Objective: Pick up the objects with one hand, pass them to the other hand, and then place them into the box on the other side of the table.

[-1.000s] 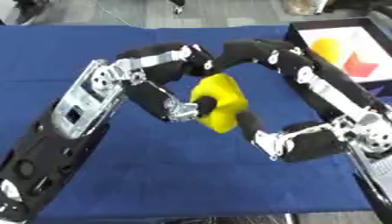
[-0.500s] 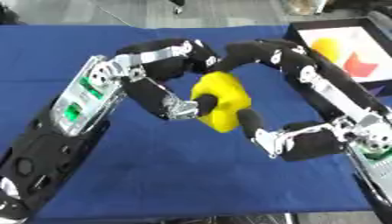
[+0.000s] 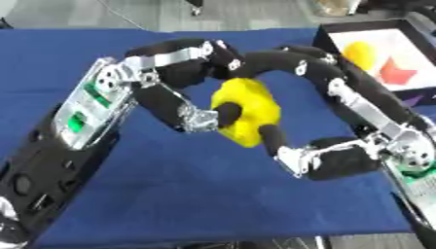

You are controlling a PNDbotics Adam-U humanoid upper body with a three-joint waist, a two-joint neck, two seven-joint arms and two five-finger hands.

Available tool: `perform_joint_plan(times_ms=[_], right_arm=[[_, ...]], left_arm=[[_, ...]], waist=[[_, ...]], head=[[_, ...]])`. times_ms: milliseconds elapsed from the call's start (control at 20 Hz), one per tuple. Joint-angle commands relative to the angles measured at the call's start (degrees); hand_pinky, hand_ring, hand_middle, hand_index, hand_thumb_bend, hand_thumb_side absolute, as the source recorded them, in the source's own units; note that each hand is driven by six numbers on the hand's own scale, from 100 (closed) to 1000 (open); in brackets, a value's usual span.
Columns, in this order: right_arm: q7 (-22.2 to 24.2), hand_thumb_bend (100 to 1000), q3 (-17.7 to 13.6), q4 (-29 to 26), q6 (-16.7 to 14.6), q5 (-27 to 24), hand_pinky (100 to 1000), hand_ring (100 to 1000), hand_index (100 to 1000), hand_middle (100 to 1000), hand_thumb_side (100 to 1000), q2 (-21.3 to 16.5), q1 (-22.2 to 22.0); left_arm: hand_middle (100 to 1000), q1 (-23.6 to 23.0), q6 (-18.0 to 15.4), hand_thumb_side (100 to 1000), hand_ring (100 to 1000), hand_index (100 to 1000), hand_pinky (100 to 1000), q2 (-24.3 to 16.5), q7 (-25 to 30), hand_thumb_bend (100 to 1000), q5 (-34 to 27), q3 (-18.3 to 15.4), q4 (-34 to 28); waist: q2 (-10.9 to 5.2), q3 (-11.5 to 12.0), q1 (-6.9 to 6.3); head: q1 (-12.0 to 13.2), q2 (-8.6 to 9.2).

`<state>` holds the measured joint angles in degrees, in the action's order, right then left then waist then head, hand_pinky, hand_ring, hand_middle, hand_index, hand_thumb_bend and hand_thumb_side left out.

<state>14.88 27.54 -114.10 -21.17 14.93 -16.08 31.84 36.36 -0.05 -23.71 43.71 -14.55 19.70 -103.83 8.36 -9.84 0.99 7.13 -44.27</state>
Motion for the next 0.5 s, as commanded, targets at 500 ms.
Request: perform_joint_plan(times_ms=[500], right_arm=[[-0.05,100,0.56,-0.5,-2.1,3.14,785,780,917,755,111,-2.03,-0.54]], left_arm=[[432,2.3,0.88,267,523,556,788,-1.06,0.6,156,-0.76,1.38,-2.88]], waist=[[-1.16,-0.03,-0.09]], head=[[-0.49,0.15]])
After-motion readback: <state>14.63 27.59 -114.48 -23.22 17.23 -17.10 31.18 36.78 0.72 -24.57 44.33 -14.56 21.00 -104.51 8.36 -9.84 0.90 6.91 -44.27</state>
